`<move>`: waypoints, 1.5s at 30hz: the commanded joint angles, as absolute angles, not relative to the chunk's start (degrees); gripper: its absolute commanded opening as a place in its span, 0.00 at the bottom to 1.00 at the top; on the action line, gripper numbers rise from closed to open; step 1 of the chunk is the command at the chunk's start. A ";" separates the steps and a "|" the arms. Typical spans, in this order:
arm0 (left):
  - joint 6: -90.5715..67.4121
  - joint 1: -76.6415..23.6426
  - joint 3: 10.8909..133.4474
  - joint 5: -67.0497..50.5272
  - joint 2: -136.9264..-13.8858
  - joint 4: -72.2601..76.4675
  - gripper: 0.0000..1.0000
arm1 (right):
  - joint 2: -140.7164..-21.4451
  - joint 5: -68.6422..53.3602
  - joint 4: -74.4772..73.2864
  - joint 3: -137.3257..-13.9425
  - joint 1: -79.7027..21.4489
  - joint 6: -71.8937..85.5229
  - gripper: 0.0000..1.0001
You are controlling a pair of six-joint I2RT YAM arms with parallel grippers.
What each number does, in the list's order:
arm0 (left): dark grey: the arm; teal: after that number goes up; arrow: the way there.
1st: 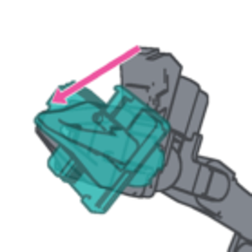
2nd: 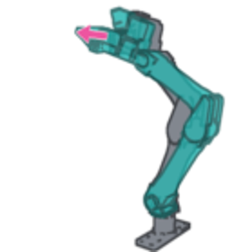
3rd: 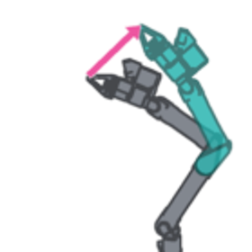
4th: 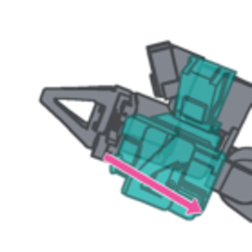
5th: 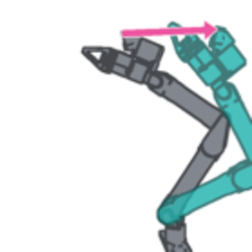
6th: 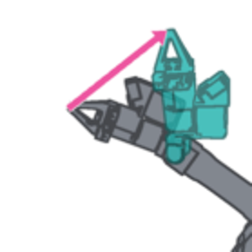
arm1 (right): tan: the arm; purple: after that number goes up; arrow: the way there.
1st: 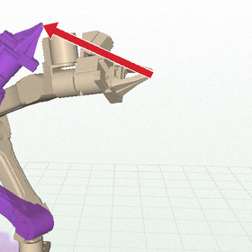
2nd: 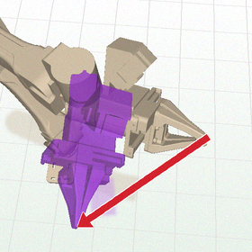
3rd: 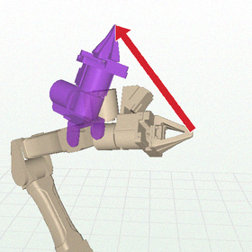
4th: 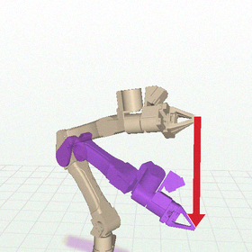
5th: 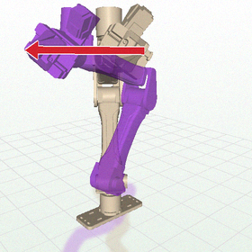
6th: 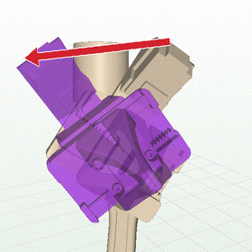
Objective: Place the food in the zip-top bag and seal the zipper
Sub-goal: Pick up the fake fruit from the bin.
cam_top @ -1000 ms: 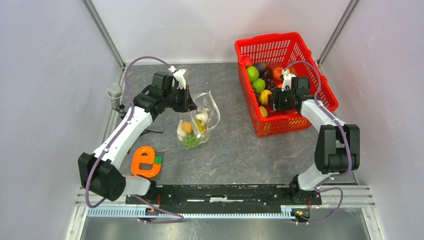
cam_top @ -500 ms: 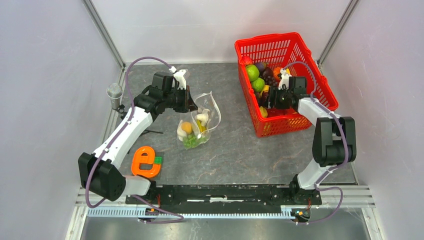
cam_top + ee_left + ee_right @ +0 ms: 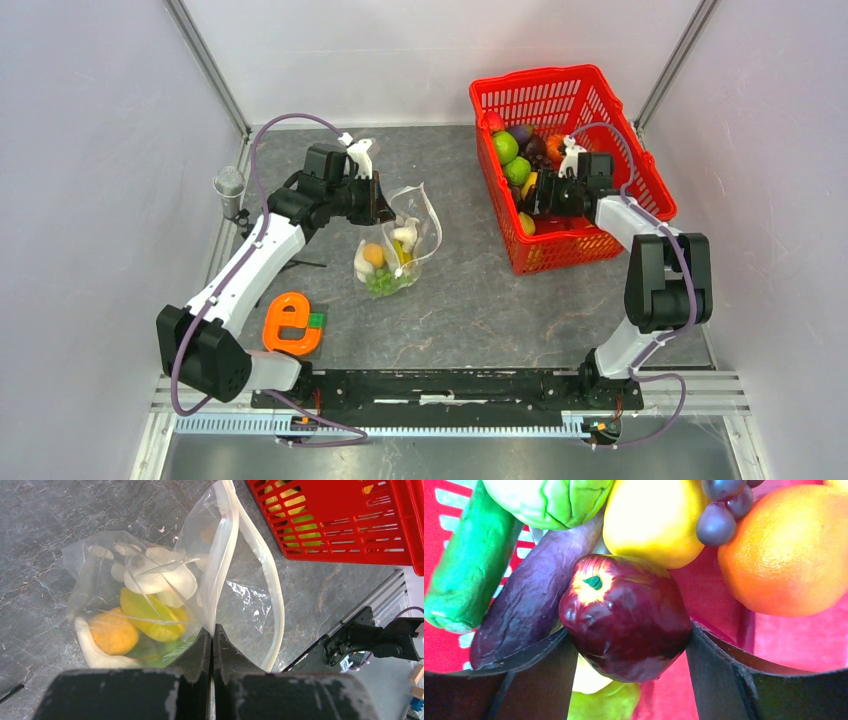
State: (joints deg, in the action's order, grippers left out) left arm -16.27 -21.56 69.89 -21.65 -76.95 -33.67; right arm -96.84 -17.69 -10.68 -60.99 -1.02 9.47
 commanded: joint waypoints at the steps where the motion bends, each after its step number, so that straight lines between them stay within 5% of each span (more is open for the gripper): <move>1: -17.76 -21.58 69.81 -22.76 -75.90 -31.20 0.02 | -95.52 -15.38 -7.07 -59.53 -1.14 11.32 0.55; 17: -17.83 -21.60 69.76 -22.85 -76.52 -31.20 0.03 | -69.56 -10.90 -0.46 -49.92 -0.33 14.83 0.48; 45: -18.19 -21.56 70.13 -23.89 -77.15 -30.81 0.02 | -60.20 -50.38 30.64 -43.98 -3.86 27.07 0.47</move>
